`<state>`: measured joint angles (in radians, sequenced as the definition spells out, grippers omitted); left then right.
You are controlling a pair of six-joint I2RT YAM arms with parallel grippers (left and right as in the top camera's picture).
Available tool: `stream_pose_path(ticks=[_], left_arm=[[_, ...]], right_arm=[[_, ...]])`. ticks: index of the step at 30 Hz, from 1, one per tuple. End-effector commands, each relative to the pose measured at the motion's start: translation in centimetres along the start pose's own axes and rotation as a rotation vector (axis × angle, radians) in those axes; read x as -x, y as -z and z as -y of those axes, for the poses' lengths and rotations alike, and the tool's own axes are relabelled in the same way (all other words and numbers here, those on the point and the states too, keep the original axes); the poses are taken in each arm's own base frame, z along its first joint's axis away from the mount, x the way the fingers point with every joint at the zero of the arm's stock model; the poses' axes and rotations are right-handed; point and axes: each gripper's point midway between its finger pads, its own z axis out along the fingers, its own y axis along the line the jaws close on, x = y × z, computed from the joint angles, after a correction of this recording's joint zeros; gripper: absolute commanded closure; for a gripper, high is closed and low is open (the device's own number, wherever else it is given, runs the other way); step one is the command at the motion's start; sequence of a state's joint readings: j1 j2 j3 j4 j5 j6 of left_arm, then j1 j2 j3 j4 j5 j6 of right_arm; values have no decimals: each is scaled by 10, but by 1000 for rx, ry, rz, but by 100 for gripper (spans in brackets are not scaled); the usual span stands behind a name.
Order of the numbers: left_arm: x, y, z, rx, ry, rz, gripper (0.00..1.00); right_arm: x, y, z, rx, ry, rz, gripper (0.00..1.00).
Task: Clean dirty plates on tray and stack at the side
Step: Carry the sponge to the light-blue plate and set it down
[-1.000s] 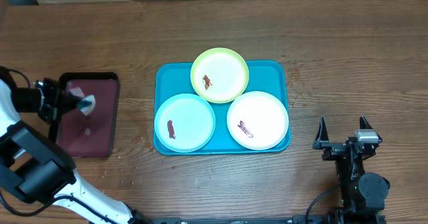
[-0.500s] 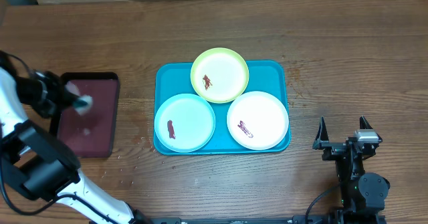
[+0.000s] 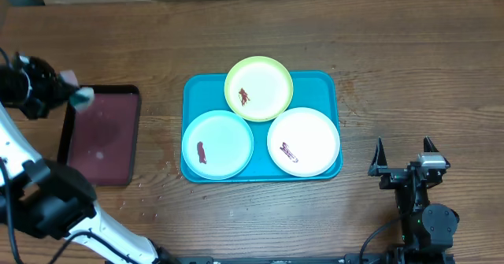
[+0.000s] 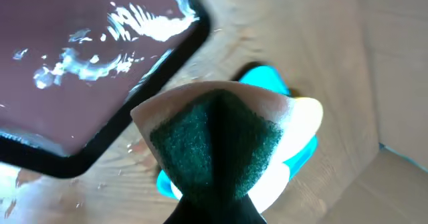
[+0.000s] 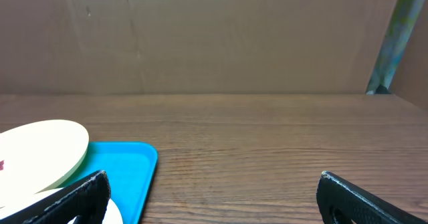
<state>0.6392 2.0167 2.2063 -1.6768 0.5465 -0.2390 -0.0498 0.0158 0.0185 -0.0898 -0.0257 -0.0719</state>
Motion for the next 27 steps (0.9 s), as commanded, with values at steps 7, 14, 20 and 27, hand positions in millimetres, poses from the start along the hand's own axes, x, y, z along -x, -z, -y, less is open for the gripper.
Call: stream_pose_path(ticks=[7, 14, 20, 27], left_arm=[[-68, 23, 70, 81, -310, 86, 96], [-142, -50, 85, 215, -482, -158, 96], [-204, -146, 65, 327, -549, -331, 96], [-220, -212, 42, 403, -517, -248, 96]], right_arm=[[-3, -1, 0, 0, 4, -2, 0], [-3, -1, 0, -1, 4, -2, 0], [-3, -1, 0, -1, 4, -2, 0], [-3, -1, 0, 0, 4, -2, 0]])
